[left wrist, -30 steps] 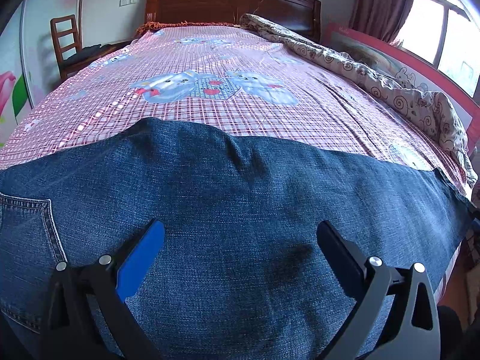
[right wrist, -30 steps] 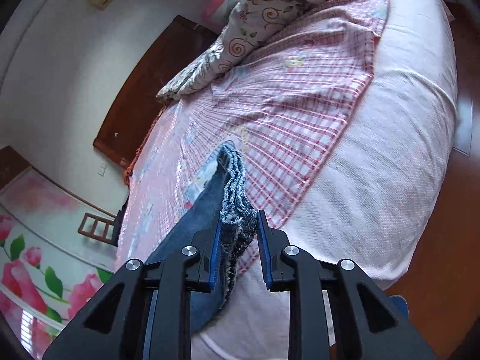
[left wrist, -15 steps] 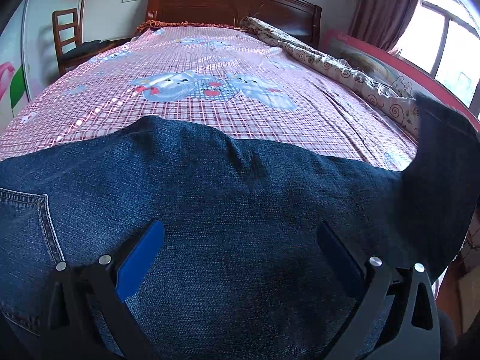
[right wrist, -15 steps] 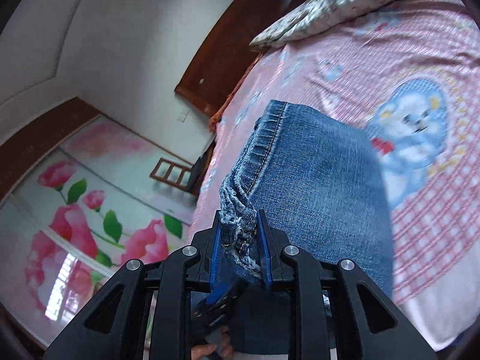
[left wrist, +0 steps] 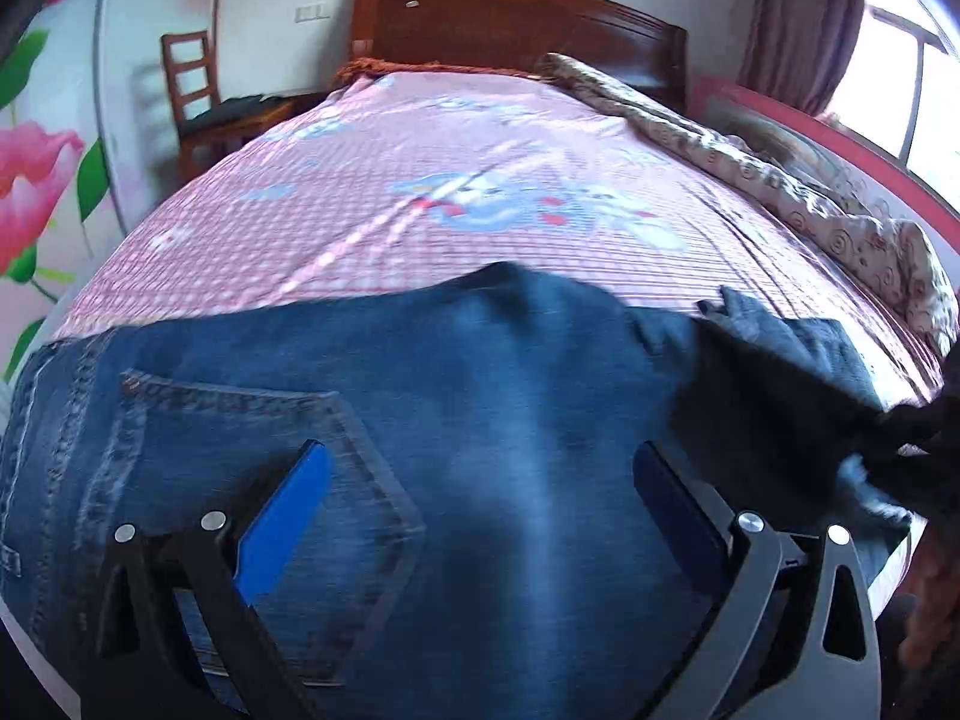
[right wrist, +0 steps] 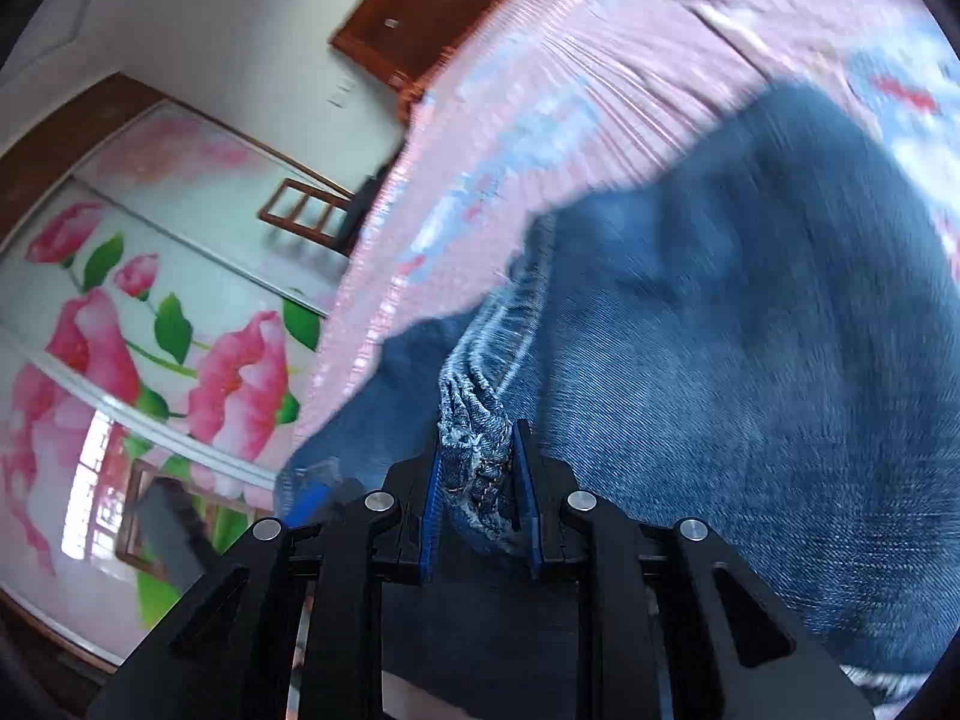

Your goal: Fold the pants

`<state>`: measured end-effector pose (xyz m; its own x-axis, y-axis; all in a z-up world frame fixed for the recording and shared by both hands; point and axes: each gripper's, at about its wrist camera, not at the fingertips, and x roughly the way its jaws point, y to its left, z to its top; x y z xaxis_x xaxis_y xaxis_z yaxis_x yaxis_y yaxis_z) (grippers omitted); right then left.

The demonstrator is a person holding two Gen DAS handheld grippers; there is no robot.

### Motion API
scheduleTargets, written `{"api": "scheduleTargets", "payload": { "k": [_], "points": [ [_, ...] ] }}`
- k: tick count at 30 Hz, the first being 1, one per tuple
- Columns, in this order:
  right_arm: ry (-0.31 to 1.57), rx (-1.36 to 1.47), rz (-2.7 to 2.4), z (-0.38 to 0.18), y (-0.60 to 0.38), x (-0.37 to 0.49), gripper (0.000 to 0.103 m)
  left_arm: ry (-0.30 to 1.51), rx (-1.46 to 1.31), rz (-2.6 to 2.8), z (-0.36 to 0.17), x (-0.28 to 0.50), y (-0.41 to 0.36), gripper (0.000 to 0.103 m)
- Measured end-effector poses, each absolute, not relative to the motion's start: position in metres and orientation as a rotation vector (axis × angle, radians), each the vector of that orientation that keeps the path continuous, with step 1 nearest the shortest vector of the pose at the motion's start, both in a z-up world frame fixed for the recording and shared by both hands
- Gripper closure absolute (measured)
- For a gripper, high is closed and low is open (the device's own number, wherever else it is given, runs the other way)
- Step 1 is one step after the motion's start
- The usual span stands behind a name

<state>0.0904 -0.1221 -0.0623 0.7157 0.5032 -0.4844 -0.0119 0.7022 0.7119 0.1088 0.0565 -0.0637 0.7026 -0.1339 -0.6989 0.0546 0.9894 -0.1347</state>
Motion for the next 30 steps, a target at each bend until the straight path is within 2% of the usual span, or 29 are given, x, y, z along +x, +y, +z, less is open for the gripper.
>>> {"api": "scheduleTargets", "payload": {
  "k": [4, 9, 15, 18, 20, 21, 23, 25, 30],
  "points": [
    [0.7, 0.611, 0.426, -0.035, -0.077, 0.084, 0.082, 0.739, -0.211, -0.169, -0.078, 0.102, 0.08, 0.002],
    [0.868, 0.437, 0.382, -0.099, -0.035, 0.086, 0.082, 0.695, -0.291, -0.203, -0.083, 0.1, 0.09, 0.002],
    [0.766, 0.292, 0.431, -0.066, -0.019, 0.072, 0.082, 0.681, -0.304, -0.214, -0.085, 0.099, 0.096, 0.002],
    [0.87, 0.244, 0.412, -0.096, -0.007, 0.083, 0.081, 0.681, -0.305, -0.215, -0.086, 0.099, 0.097, 0.002],
    [0.837, 0.28, 0.443, -0.097, -0.012, 0.083, 0.081, 0.683, -0.302, -0.213, -0.086, 0.1, 0.098, 0.002],
    [0.853, 0.276, 0.452, -0.091, -0.013, 0.085, 0.079, 0.681, -0.302, -0.214, -0.086, 0.099, 0.097, 0.002],
    [0.875, 0.273, 0.477, -0.09, -0.015, 0.085, 0.065, 0.679, -0.305, -0.216, -0.086, 0.098, 0.097, 0.002],
    [0.873, 0.323, 0.51, -0.09, -0.014, 0.084, 0.056, 0.682, -0.299, -0.213, -0.086, 0.098, 0.096, 0.002],
    [0.87, 0.458, 0.555, -0.083, -0.02, 0.072, 0.055, 0.683, -0.296, -0.212, -0.086, 0.098, 0.095, 0.002]
  ]
}}
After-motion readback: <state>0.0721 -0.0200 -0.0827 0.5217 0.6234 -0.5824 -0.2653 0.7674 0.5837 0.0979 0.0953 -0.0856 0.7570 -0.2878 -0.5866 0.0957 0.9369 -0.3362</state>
